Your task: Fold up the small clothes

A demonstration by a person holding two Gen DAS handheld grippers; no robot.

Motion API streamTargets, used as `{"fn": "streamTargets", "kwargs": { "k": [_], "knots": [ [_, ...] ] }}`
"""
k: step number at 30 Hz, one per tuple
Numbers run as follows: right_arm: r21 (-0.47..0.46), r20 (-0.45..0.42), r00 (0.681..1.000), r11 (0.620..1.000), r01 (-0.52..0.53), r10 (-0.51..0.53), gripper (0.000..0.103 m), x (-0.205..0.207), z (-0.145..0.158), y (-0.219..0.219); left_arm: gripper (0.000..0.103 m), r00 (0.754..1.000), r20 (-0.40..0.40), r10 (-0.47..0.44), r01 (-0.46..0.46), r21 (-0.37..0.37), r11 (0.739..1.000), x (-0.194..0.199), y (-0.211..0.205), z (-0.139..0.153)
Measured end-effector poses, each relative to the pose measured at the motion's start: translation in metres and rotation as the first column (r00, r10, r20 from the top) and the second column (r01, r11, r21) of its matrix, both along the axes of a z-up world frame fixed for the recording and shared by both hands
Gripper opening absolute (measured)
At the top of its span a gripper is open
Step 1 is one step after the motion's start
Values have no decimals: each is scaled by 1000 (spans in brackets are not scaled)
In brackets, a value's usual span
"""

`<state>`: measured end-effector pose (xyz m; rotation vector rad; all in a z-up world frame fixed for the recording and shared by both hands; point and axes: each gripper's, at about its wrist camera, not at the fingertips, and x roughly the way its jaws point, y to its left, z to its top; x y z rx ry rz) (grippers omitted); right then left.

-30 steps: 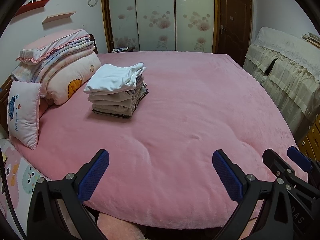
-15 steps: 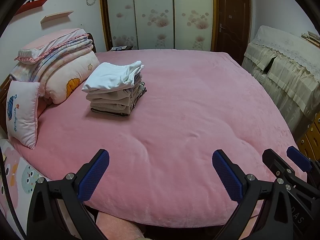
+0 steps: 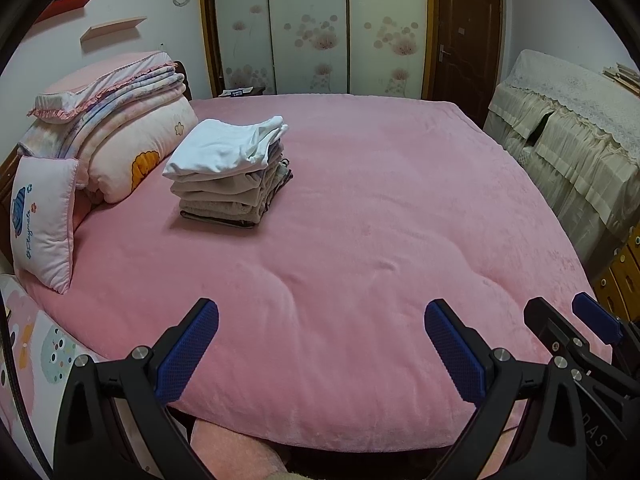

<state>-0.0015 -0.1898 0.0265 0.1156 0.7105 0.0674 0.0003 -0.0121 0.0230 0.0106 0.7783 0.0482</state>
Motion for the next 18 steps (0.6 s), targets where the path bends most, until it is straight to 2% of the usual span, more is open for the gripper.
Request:
{"fn": "streamTargets", "kwargs": {
  "k": [18],
  "knots": [
    [0, 0, 1000, 1000, 0, 0, 71, 1, 0, -1, 102, 1000, -13, -3, 3, -4, 1000, -1, 0, -2]
  ]
}}
